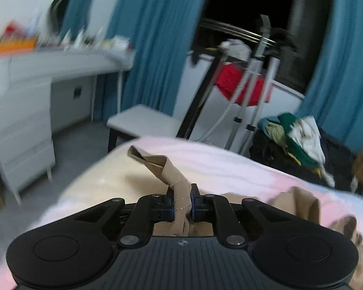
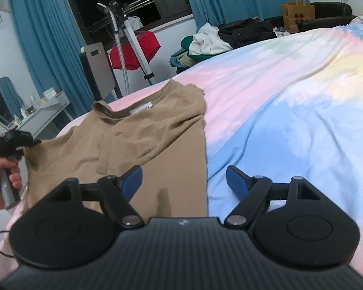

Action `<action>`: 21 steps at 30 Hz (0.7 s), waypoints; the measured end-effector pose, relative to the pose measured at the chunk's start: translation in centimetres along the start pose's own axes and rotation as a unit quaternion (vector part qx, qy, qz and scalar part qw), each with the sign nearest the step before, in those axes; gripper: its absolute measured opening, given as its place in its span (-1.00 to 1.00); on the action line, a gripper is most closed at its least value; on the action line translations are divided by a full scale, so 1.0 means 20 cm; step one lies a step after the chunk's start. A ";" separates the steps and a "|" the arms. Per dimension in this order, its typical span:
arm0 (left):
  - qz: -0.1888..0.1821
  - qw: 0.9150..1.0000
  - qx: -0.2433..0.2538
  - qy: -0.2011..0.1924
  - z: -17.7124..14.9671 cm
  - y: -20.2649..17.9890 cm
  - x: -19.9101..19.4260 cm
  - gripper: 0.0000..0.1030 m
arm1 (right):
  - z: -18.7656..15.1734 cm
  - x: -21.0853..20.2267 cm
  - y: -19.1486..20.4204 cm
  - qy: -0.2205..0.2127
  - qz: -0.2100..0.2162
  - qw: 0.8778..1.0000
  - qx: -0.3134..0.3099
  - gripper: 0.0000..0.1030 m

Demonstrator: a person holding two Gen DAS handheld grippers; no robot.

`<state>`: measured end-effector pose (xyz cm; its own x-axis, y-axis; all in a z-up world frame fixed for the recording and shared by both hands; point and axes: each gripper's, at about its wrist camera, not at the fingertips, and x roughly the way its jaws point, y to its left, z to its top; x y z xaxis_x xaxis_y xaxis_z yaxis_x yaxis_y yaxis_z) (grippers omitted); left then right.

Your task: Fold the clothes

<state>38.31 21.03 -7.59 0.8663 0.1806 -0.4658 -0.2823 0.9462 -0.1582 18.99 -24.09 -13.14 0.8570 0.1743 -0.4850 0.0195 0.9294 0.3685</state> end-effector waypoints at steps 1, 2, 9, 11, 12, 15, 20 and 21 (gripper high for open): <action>0.001 1.000 0.025 -0.005 0.02 -0.08 -0.03 -0.78 | 0.01 -0.01 0.00 0.000 -0.003 1.000 0.000 0.52; 0.000 0.999 0.048 -0.009 0.04 -0.17 -0.06 -0.78 | 0.02 -0.03 -0.01 0.000 -0.006 1.000 0.000 0.52; -0.034 0.982 0.181 -0.032 0.02 -0.84 -0.26 -0.79 | 0.08 -0.14 -0.08 -0.013 -0.022 0.999 0.029 0.52; -0.053 0.977 0.204 -0.027 -0.05 -1.02 -0.27 -0.79 | 0.10 -0.16 -0.12 -0.018 -0.024 0.999 0.046 0.52; -0.062 0.975 0.214 -0.023 -0.09 -1.11 -0.28 -0.79 | 0.11 -0.16 -0.14 -0.019 -0.026 0.998 0.053 0.52; -0.085 0.968 0.238 -0.006 -0.23 -1.34 -0.27 -0.78 | 0.12 -0.17 -0.19 -0.020 -0.034 0.997 0.070 0.52; -0.094 0.965 0.244 0.032 -0.48 -1.55 -0.20 -0.78 | 0.13 -0.16 -0.25 -0.018 -0.036 0.995 0.096 0.52; -0.092 0.965 0.242 0.039 -0.52 -1.56 -0.17 -0.77 | 0.14 -0.16 -0.26 -0.019 -0.036 0.994 0.098 0.52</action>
<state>39.80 -12.01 -10.13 0.8445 -0.0057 -0.5355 0.1160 0.9782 0.1725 17.56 -30.31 -11.35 0.8687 0.0942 -0.4864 0.1778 0.8571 0.4836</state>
